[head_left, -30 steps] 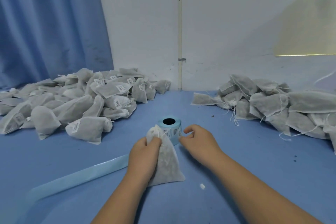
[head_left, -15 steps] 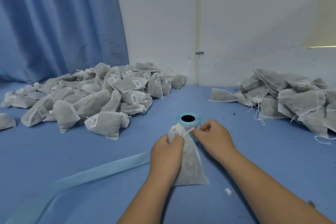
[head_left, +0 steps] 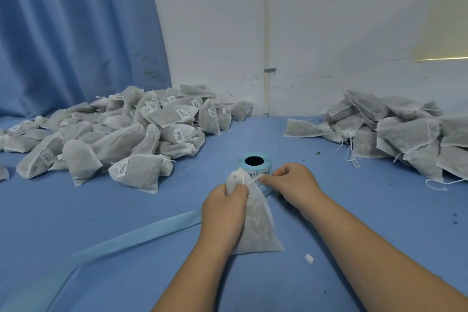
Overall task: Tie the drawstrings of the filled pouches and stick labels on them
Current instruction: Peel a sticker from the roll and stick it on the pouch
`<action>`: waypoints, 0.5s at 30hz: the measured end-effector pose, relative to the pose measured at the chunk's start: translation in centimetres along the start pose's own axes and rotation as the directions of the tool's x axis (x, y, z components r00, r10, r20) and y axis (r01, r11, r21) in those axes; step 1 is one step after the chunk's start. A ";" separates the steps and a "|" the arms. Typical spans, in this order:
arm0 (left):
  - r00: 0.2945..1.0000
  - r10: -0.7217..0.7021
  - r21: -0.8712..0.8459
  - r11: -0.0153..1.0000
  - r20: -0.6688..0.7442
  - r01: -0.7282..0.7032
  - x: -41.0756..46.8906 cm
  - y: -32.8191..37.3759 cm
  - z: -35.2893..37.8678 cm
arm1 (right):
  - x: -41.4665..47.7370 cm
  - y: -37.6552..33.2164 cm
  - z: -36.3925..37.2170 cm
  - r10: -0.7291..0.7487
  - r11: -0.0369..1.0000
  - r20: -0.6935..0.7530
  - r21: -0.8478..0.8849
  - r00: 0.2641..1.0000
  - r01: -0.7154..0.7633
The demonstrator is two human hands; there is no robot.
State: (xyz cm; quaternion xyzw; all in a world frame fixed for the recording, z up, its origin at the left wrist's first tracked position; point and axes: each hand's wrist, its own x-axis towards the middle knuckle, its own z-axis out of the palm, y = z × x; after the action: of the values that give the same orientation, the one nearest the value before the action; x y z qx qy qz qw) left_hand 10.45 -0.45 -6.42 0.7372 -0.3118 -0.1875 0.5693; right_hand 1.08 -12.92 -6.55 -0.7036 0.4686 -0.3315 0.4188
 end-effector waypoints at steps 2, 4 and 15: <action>1.000 -0.008 -0.005 1.000 0.007 0.008 0.1 0.0 0.0 | 0.1 0.0 -0.4 0.022 0.998 0.030 0.052 0.999 -0.023; 1.000 -0.023 -0.015 1.000 0.016 0.024 0.1 -0.1 -0.1 | 0.2 0.2 -0.9 0.040 0.995 0.070 0.092 0.997 -0.047; 0.997 -0.054 -0.062 0.996 0.059 0.058 0.3 -0.2 -0.3 | 0.6 1.1 -1.6 -0.013 0.997 0.111 0.076 0.994 0.004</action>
State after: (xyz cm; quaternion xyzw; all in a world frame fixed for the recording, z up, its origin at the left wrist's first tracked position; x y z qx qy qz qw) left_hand 10.90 -0.38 -6.49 0.7216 -0.3010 -0.2341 0.5778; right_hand -0.48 -14.18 -6.77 -0.7067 0.4285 -0.3110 0.4693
